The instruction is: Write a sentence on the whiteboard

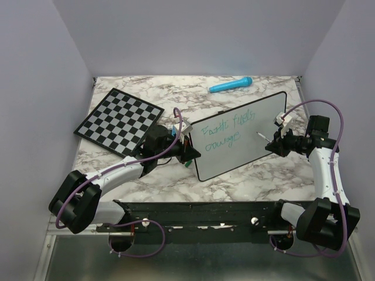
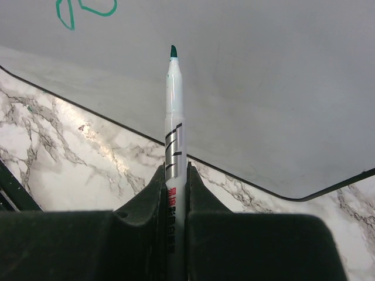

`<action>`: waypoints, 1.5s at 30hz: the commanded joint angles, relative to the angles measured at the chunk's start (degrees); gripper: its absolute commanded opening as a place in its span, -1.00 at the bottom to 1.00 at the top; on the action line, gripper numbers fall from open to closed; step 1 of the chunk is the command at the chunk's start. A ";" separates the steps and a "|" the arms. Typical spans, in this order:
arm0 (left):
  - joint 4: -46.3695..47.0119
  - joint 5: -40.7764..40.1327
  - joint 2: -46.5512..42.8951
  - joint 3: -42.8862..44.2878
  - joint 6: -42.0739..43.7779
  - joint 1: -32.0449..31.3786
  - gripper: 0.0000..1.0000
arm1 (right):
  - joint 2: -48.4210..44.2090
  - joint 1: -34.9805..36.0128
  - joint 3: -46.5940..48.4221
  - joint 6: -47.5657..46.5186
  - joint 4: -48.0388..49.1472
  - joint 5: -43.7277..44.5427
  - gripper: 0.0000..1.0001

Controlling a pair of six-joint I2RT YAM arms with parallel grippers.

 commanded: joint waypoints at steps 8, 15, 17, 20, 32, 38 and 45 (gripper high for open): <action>-5.56 -2.45 2.18 -2.42 4.20 0.03 -1.00 | -1.05 0.09 -0.69 -1.18 -0.76 -2.57 -0.99; -5.03 -2.63 1.74 -3.03 4.02 -0.14 -1.00 | -1.14 0.09 -0.43 -1.53 -0.94 -2.57 -0.99; -5.12 -2.63 1.66 -2.86 4.02 -0.14 -1.00 | -1.23 0.09 -0.51 -1.45 -0.94 -2.57 -0.99; -5.03 -2.63 1.66 -3.03 4.02 -0.14 -1.00 | -1.41 0.09 -0.78 -1.53 -0.94 -2.66 -0.99; -4.94 -2.72 1.57 -3.03 3.76 -0.23 -1.00 | -0.97 0.09 0.45 -1.53 -0.50 -2.22 -0.99; -4.68 -2.80 1.65 -3.12 3.67 -0.23 -1.00 | -0.79 0.09 0.02 -1.71 -0.59 -2.05 -0.99; -4.50 -2.72 1.83 -2.86 3.67 -0.32 -1.00 | 0.26 0.09 -0.16 -0.83 -0.06 -1.61 -0.99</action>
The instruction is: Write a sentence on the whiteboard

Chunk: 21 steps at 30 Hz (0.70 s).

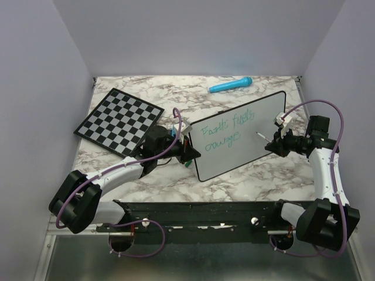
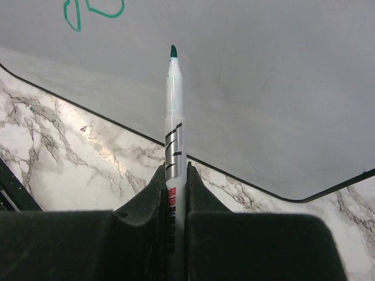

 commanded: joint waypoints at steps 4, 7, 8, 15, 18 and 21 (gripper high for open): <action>-5.66 -2.72 1.68 -2.31 4.15 -0.45 -1.00 | 0.39 0.09 -0.53 -0.44 0.10 -0.93 -0.99; -5.57 -2.80 1.85 -2.31 4.15 -0.45 -1.00 | 0.31 0.09 -0.71 -0.61 0.01 -1.11 -0.99; -5.66 -2.80 1.85 -2.22 4.15 -0.45 -1.00 | 0.39 0.09 -0.80 -0.79 0.01 -1.11 -0.99; -5.57 -2.89 1.94 -2.22 4.06 -0.54 -1.00 | 0.65 0.09 -1.15 -1.14 0.18 -0.58 -0.99; -5.49 -2.89 1.94 -2.31 3.98 -0.62 -1.00 | 0.74 0.18 -1.15 -1.05 0.62 -0.32 -0.99; -5.40 -3.07 1.94 -2.31 3.98 -0.62 -1.00 | 0.74 0.18 -1.15 -0.44 1.32 -0.31 -0.99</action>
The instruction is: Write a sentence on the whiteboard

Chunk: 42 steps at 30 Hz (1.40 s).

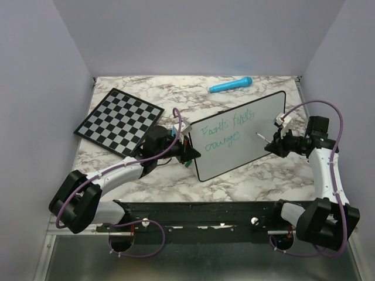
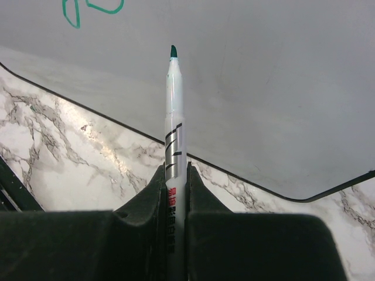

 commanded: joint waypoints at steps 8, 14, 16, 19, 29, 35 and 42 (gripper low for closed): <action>-5.18 -3.02 2.21 -2.11 3.93 -0.69 -1.00 | -0.46 2.02 -0.78 -0.22 0.86 -1.04 -0.99; -5.27 -3.11 2.29 -2.11 3.93 -0.78 -1.00 | 0.15 2.11 -1.04 -0.04 1.66 0.63 -0.99; -5.27 -3.11 2.21 -2.02 3.93 -0.78 -1.00 | 0.07 2.11 -0.96 -0.04 1.66 1.07 -0.99; -5.27 -3.11 2.21 -2.11 3.93 -0.78 -1.00 | -0.37 2.11 -0.87 0.48 2.09 0.81 -0.99; -4.83 -3.11 2.29 -2.20 3.93 -0.78 -1.00 | 0.50 2.82 -1.75 1.10 2.44 0.28 -0.99; -5.44 -3.03 2.29 -1.85 4.20 -0.78 -1.00 | 0.59 3.43 -1.48 3.91 4.99 1.77 -0.99; -5.44 -3.03 2.47 -1.85 4.20 -0.87 -1.00 | 1.82 4.92 -1.40 8.12 8.68 5.54 -0.99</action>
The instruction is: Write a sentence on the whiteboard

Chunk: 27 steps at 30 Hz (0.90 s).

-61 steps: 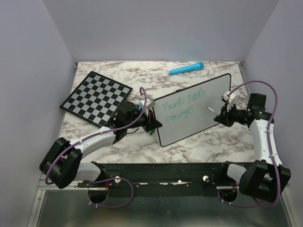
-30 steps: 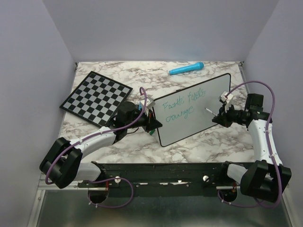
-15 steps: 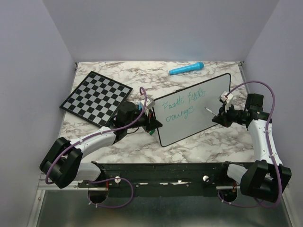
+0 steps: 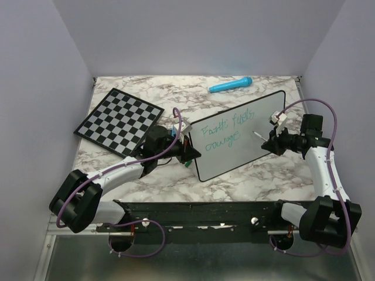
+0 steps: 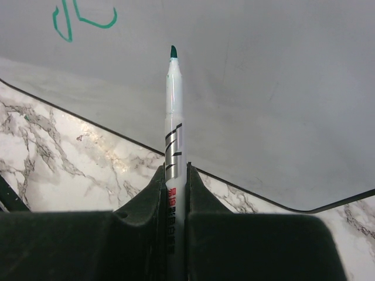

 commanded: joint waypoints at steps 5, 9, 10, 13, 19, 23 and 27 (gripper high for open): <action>-6.05 -2.96 2.12 -1.67 4.92 -0.82 -1.00 | 1.83 2.81 0.18 5.03 5.68 4.31 -0.99; -6.05 -2.96 1.86 -1.85 4.92 -0.82 -1.00 | 2.26 3.87 0.53 6.97 7.26 6.15 -0.99; -6.05 -2.96 1.77 -1.93 4.92 -0.82 -1.00 | 2.44 4.05 0.62 7.23 7.70 6.42 -0.99; -6.05 -2.96 1.94 -1.94 4.92 -0.82 -1.00 | 2.62 4.66 0.71 8.29 8.49 7.04 -0.99; -5.79 -2.87 2.03 -1.85 4.92 -0.91 -1.00 | 3.23 6.59 1.41 9.34 9.11 7.39 -0.99; -5.79 -2.87 2.03 -1.85 4.92 -0.91 -1.00 | 3.58 7.91 1.94 8.91 8.50 6.86 -0.99; -5.70 -2.87 2.21 -1.85 4.92 -0.91 -1.00 | 4.20 8.44 2.29 6.98 6.65 6.34 -0.99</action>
